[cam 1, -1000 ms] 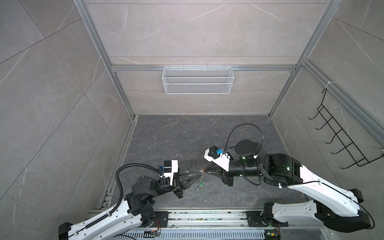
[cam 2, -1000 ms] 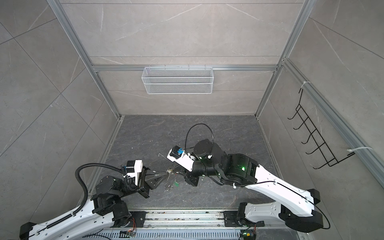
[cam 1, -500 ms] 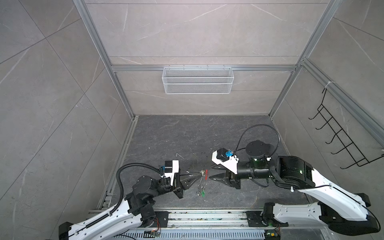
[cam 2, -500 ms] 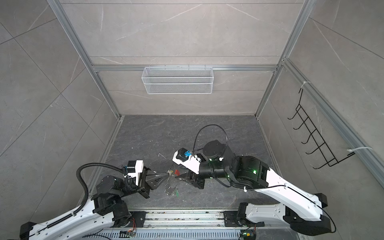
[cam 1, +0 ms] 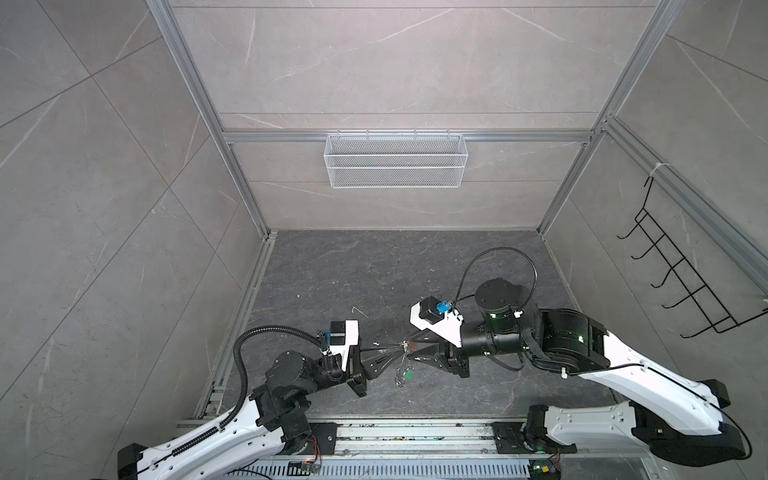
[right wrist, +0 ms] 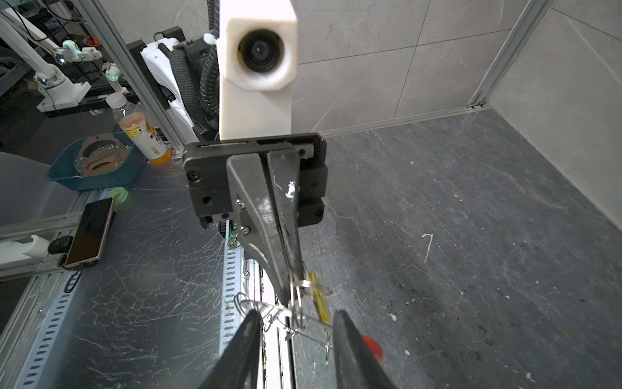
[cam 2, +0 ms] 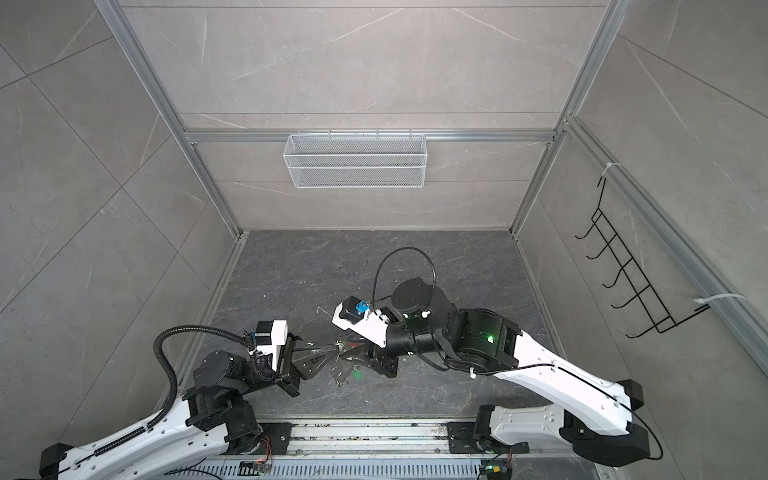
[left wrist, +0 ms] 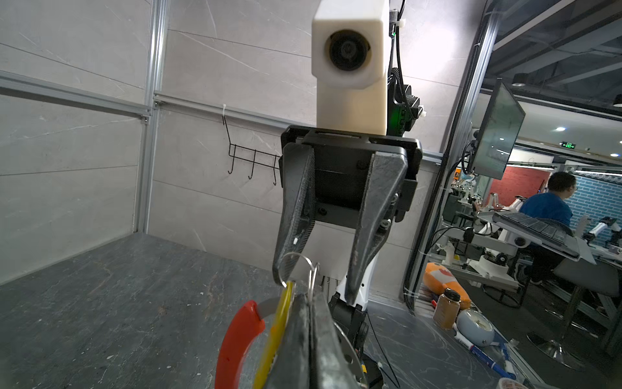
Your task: Remove the keys from the keyring
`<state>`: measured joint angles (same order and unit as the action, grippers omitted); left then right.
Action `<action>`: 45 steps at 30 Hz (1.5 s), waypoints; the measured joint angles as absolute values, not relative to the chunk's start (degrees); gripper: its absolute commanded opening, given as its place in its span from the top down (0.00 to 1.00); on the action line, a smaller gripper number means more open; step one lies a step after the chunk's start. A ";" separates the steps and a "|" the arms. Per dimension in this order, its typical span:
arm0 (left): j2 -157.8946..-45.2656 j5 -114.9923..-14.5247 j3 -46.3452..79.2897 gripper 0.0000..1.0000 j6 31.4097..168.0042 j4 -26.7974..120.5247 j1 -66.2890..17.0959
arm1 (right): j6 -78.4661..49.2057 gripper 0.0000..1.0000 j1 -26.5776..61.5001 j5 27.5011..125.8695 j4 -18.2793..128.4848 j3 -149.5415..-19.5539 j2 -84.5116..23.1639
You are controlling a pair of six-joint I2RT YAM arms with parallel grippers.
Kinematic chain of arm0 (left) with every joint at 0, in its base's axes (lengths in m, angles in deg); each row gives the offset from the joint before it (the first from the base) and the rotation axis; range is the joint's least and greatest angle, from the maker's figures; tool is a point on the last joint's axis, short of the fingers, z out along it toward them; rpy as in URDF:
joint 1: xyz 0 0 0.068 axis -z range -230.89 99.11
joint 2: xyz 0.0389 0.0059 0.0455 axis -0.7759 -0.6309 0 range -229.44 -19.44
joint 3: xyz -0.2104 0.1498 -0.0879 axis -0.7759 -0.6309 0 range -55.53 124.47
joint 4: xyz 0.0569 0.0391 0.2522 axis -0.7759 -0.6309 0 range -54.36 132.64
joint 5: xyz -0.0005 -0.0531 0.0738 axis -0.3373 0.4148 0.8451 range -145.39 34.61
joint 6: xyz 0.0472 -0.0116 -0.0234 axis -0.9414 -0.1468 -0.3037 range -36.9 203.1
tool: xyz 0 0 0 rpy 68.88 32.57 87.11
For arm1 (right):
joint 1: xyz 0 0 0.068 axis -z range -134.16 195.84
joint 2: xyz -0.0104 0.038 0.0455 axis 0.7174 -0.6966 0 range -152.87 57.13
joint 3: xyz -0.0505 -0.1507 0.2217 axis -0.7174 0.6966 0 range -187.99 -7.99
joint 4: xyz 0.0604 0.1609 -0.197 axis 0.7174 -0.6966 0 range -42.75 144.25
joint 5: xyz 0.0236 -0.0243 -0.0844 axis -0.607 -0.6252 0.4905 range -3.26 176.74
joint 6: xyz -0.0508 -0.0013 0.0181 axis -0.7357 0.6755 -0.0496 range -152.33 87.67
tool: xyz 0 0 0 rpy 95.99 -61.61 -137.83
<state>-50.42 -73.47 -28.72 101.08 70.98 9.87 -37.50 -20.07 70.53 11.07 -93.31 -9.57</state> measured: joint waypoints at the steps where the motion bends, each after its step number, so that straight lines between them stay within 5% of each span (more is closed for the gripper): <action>1: -50.42 -73.47 -28.72 1.00 101.08 70.98 9.87 | -37.50 0.67 -20.07 70.40 11.07 -93.31 -9.57; 19: -50.49 -73.65 -28.72 1.00 101.08 71.00 9.87 | -37.50 0.88 -20.04 69.35 11.31 -93.31 -9.92; 24: -50.90 -73.80 -28.72 1.00 101.10 71.22 9.87 | -37.50 1.00 -19.87 69.35 11.31 -93.31 -10.01; 30: -51.14 -73.41 -28.70 1.00 101.34 71.05 9.87 | -37.46 1.00 -19.80 70.12 11.34 -92.99 -9.85; 36: -50.49 -70.02 -28.44 0.60 102.63 66.52 9.87 | -35.93 1.00 -19.85 74.92 11.21 -90.65 -9.04; 45: -46.79 -62.85 -25.92 0.50 103.94 53.32 9.87 | -32.25 1.00 -19.80 81.92 5.87 -86.78 -7.36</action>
